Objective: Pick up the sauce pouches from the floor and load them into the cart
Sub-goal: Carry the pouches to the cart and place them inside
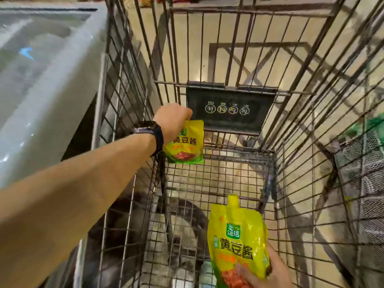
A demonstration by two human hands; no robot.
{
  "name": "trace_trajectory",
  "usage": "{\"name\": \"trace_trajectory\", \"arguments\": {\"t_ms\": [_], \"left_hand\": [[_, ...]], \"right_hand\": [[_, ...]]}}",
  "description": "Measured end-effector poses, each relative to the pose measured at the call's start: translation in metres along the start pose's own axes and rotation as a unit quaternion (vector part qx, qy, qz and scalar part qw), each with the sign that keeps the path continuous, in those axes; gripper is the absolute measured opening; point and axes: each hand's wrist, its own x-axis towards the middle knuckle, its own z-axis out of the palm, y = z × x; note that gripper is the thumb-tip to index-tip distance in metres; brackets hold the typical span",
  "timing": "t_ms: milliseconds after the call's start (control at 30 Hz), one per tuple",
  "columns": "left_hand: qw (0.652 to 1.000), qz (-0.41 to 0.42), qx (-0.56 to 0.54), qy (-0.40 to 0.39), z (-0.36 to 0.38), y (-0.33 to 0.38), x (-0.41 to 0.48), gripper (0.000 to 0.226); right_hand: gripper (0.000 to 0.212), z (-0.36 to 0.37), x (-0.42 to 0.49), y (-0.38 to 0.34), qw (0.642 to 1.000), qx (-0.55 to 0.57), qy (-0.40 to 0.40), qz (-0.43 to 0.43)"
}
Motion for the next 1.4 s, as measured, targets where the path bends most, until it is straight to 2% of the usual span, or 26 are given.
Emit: {"name": "trace_trajectory", "arguments": {"t_ms": [133, 233, 300, 333, 400, 467, 500, 567, 600, 633, 733, 767, 900, 967, 1033, 1133, 1200, 1267, 1333, 1400], "left_hand": [[0.996, -0.013, 0.076, -0.050, 0.011, 0.008, -0.007, 0.038], [0.997, -0.035, 0.045, -0.045, 0.017, 0.000, -0.009, 0.040], [0.998, -0.032, 0.045, -0.041, 0.021, -0.003, -0.009, 0.045], [0.998, -0.025, 0.040, -0.033, 0.022, -0.003, -0.010, 0.051], [0.999, 0.030, -0.002, 0.019, 0.015, 0.000, -0.013, 0.060], [0.984, 0.138, -0.102, 0.038, 0.002, 0.011, -0.018, 0.056], [0.967, 0.184, -0.174, -0.014, -0.006, 0.019, -0.022, 0.052], [0.915, 0.219, -0.289, -0.179, -0.016, 0.037, -0.029, 0.047], [0.898, 0.213, -0.317, -0.220, -0.016, 0.042, -0.028, 0.047], [0.898, 0.208, -0.324, -0.213, -0.015, 0.044, -0.025, 0.047], [0.934, 0.224, -0.276, -0.038, -0.021, 0.037, -0.018, 0.034], [0.937, 0.231, -0.262, -0.003, -0.024, 0.036, -0.017, 0.029], [0.947, 0.277, -0.149, 0.060, -0.030, 0.058, -0.018, 0.025], [0.965, 0.242, -0.081, 0.062, -0.019, 0.067, -0.017, 0.035], [0.982, 0.178, -0.049, 0.046, -0.002, 0.066, -0.016, 0.039], [0.989, 0.141, -0.023, 0.044, 0.016, 0.062, -0.014, 0.035], [0.985, 0.156, -0.006, 0.068, 0.016, 0.054, -0.011, 0.037], [0.985, 0.142, 0.005, 0.095, 0.009, 0.036, -0.006, 0.047], [0.991, 0.109, 0.016, 0.073, 0.004, 0.012, -0.003, 0.059], [0.998, 0.061, -0.005, 0.017, 0.006, -0.007, -0.004, 0.064]], "right_hand": [[0.061, -0.001, -0.002, -0.025, 0.999, -0.012, 0.027, -0.033], [0.072, -0.002, 0.005, -0.041, 0.998, 0.024, -0.050, -0.035], [0.090, -0.004, 0.013, -0.042, 0.998, 0.020, -0.057, -0.027], [0.090, -0.001, 0.015, -0.047, 0.998, 0.014, -0.056, -0.022], [0.071, 0.002, 0.022, -0.062, 0.999, 0.003, -0.048, -0.023], [0.065, 0.002, 0.036, -0.079, 0.998, 0.002, -0.053, -0.035], [0.062, 0.002, 0.044, -0.088, 0.997, -0.004, -0.057, -0.046], [0.053, 0.004, 0.058, -0.109, 0.995, -0.023, -0.052, -0.080], [0.050, 0.005, 0.065, -0.118, 0.994, -0.030, -0.047, -0.094], [0.049, 0.005, 0.072, -0.126, 0.992, -0.028, -0.048, -0.110], [0.044, 0.007, 0.089, -0.150, 0.989, -0.027, -0.054, -0.138], [0.042, 0.006, 0.096, -0.158, 0.987, -0.027, -0.046, -0.154], [0.043, 0.005, 0.114, -0.202, 0.962, -0.055, 0.000, -0.269], [0.040, 0.010, 0.125, -0.217, 0.934, -0.150, 0.003, -0.325], [0.026, 0.021, 0.141, -0.223, 0.888, -0.295, 0.016, -0.352], [0.009, 0.038, 0.161, -0.220, 0.822, -0.475, 0.012, -0.314], [0.006, 0.045, 0.169, -0.215, 0.804, -0.515, 0.010, -0.298], [0.011, 0.044, 0.178, -0.213, 0.804, -0.506, 0.018, -0.313], [0.013, 0.040, 0.184, -0.215, 0.802, -0.505, 0.010, -0.318], [0.014, 0.037, 0.190, -0.221, 0.800, -0.510, -0.006, -0.315]]}}
